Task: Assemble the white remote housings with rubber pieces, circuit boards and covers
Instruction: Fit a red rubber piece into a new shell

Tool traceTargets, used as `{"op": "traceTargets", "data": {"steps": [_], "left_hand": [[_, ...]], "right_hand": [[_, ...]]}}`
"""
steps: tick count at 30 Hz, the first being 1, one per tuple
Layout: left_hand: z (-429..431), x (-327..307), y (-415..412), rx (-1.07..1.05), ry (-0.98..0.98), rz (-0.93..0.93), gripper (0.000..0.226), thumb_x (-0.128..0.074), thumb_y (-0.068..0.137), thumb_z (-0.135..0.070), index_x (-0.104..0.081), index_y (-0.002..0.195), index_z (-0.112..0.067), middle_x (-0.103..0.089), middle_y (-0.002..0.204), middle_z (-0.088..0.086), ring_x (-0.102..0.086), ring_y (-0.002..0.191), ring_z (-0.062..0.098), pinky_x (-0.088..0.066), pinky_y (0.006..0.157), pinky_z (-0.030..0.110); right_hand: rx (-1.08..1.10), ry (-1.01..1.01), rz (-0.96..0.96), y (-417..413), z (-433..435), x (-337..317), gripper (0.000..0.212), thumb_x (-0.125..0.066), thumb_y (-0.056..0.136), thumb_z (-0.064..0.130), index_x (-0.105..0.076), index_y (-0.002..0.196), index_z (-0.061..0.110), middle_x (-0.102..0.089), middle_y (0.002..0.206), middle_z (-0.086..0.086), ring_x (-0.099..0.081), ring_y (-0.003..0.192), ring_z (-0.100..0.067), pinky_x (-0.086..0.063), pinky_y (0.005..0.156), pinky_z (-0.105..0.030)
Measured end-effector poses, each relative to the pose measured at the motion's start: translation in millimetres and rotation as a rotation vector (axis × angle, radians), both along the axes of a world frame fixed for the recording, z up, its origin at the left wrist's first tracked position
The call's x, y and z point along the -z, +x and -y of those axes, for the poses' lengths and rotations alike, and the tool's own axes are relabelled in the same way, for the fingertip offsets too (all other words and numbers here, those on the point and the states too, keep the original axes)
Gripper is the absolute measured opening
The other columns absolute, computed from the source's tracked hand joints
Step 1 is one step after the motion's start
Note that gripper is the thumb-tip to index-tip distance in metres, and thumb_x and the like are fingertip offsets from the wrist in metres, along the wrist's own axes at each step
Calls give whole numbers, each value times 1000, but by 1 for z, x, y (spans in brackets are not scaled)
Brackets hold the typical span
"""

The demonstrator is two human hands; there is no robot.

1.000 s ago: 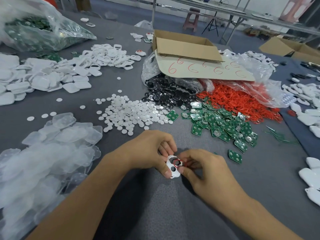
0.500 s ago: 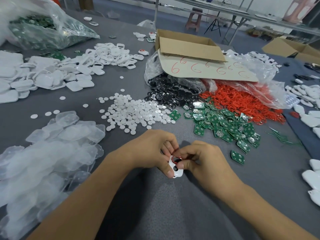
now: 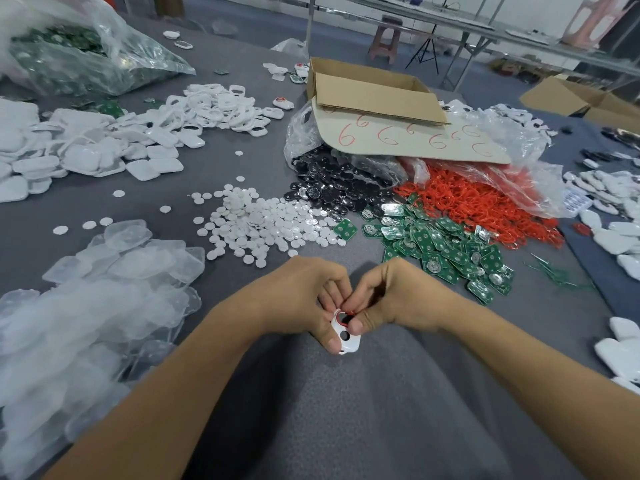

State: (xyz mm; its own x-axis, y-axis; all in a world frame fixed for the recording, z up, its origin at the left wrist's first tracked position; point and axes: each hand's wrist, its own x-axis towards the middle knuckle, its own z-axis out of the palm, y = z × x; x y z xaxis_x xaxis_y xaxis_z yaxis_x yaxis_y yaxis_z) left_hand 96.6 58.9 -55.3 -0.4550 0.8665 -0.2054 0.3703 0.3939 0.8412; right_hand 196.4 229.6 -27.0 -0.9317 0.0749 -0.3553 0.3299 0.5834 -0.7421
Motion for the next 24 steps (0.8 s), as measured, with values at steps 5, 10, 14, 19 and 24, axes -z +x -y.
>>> {"op": "traceTargets", "data": {"steps": [5, 10, 14, 19, 24], "left_hand": [[0, 0, 0, -4, -11, -30, 56, -101, 46, -12, -71, 92, -25, -74, 87, -6, -69, 80, 4, -61, 76, 27], [0, 0, 1, -30, -37, -60, 56, -102, 44, -18, -71, 91, -24, -74, 87, -7, -69, 82, 6, -59, 79, 28], [1, 0, 2, -43, -17, -36, 64, -103, 45, -14, -67, 97, -24, -72, 89, -4, -69, 80, 7, -61, 78, 28], [1, 0, 2, -53, -12, -26, 66, -102, 46, -11, -65, 101, -20, -71, 92, -5, -70, 81, 7, -61, 79, 29], [-1, 0, 4, -44, -17, -27, 62, -102, 48, -11, -67, 99, -20, -71, 91, -4, -70, 81, 8, -62, 79, 30]], "right_hand": [[-9, 191, 206, -21, 7, -9, 23, -95, 58, 11, -77, 68, 21, -75, 70, 4, -62, 64, -4, -52, 71, -20], [-138, 554, 340, -44, 21, -21, 44, -93, 59, 34, -78, 98, 19, -74, 92, 3, -64, 84, -18, -47, 68, -15], [-16, 283, 94, -11, 14, -9, 21, -95, 61, 21, -77, 68, 29, -70, 64, 14, -58, 56, 1, -45, 58, -15], [-137, 630, -568, 51, 29, 39, 9, -65, 95, 25, -74, 96, 22, -57, 83, 9, -52, 75, -13, -45, 69, -24], [74, 463, -658, 57, 37, 58, 15, -66, 94, 10, -74, 104, 17, -62, 92, 9, -55, 84, -13, -42, 77, -21]]}}
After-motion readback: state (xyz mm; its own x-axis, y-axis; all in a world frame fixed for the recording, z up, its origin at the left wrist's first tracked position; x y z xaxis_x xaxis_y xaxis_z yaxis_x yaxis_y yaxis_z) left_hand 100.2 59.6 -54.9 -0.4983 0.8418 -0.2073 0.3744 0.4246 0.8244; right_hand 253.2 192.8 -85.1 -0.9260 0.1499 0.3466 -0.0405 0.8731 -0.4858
